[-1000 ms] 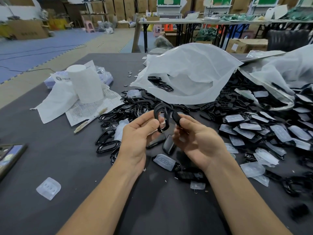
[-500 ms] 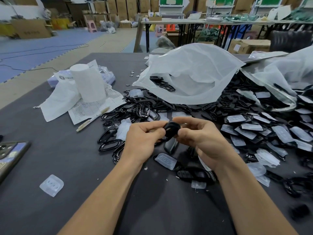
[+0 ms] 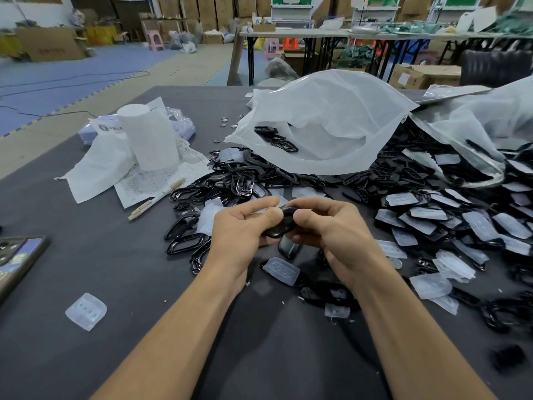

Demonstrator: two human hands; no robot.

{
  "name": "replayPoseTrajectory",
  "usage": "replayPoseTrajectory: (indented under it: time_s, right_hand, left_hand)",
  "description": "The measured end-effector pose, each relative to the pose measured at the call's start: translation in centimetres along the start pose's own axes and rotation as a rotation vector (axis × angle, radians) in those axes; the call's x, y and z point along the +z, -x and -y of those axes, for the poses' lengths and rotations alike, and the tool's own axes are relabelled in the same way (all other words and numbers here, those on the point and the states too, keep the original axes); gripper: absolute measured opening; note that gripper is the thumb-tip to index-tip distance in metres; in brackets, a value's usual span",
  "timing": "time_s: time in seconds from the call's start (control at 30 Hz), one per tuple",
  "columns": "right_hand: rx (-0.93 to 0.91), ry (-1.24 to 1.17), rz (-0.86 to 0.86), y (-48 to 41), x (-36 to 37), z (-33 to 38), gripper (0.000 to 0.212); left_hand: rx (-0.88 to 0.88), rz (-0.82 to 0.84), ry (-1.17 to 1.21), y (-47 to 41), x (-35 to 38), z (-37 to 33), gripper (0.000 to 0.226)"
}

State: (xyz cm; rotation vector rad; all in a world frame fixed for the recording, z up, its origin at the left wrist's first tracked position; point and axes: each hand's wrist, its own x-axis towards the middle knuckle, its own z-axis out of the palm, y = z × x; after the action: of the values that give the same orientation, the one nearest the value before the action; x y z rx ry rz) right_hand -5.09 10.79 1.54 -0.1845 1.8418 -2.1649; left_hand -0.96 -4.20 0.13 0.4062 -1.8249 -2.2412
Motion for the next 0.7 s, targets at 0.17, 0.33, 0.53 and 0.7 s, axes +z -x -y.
replayPoseTrajectory:
  time_s: [0.17, 0.33, 0.53, 0.7]
  right_hand:
    - [-0.038, -0.056, -0.106, 0.0, 0.6, 0.0, 0.017]
    - [-0.065, -0.027, -0.153, 0.0, 0.5, 0.0, 0.021]
    - [-0.021, 0.077, 0.016, 0.3, -0.5, 0.5, 0.021]
    - [-0.364, 0.271, -0.275, -0.2, -0.1, -0.4, 0.024]
  left_hand:
    - [-0.075, 0.037, 0.154, -0.4, -0.1, -0.2, 0.015]
    - [-0.033, 0.105, 0.114, -0.3, -0.4, 0.0, 0.032]
    - [0.019, 0.148, 0.142, -0.7, -1.4, -0.3, 0.031]
    - [-0.088, -0.023, 0.146, -0.7, 0.2, 0.4, 0.030]
